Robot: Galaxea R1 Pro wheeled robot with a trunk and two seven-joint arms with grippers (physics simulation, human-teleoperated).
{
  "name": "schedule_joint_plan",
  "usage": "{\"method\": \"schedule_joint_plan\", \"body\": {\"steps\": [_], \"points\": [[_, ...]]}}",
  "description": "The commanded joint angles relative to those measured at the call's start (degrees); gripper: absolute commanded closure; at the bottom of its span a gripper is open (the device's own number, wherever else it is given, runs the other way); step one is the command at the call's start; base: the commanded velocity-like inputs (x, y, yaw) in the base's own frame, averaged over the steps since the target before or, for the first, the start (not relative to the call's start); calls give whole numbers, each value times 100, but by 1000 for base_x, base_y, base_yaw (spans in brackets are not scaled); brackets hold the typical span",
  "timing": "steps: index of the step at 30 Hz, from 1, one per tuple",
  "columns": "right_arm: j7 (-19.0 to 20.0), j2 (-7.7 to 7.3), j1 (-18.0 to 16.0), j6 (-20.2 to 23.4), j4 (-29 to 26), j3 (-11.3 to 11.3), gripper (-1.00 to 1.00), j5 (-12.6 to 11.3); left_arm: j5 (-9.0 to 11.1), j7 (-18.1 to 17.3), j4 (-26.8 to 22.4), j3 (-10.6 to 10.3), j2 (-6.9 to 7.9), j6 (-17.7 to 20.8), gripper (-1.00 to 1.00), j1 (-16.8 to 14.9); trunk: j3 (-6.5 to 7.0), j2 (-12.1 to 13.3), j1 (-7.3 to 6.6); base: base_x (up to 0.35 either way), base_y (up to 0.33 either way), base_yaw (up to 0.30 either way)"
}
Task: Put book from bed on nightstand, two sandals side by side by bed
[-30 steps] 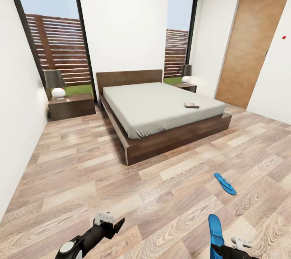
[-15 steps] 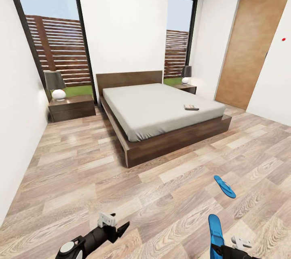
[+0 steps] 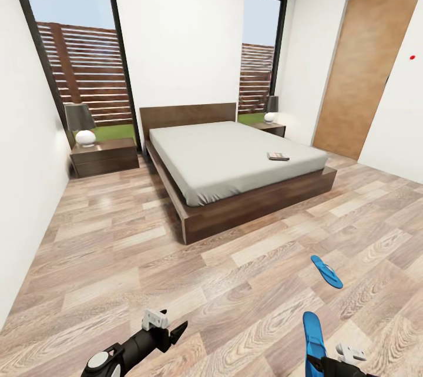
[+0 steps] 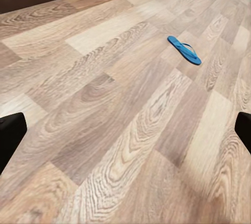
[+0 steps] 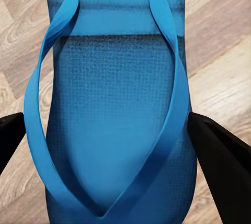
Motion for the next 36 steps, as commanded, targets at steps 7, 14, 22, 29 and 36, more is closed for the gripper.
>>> {"method": "schedule_joint_plan", "body": {"steps": [7,14,22,29,36], "points": [[8,2,-3,14,13,-11,100,-15,47,-7,5,-11,10,3,-100,-3,-5,-2,-1,0,0,0],[6,2,-3,14,17,-11,100,-13,48,-7,5,-12,4,8,-100,-3,-5,-2,-1,0,0,-126],[10,2,-3,-11,18,-11,100,-13,48,-7,5,-13,1,12,-100,-3,-5,-2,-1,0,0,-274],[10,2,-3,-12,18,-11,100,-13,48,-7,5,-14,-5,12,-100,-3,-5,-2,-1,0,0,-281],[12,2,-3,-12,14,-11,100,-13,48,-7,5,-16,-5,12,-100,-3,-5,-2,-1,0,0,-190]]}}
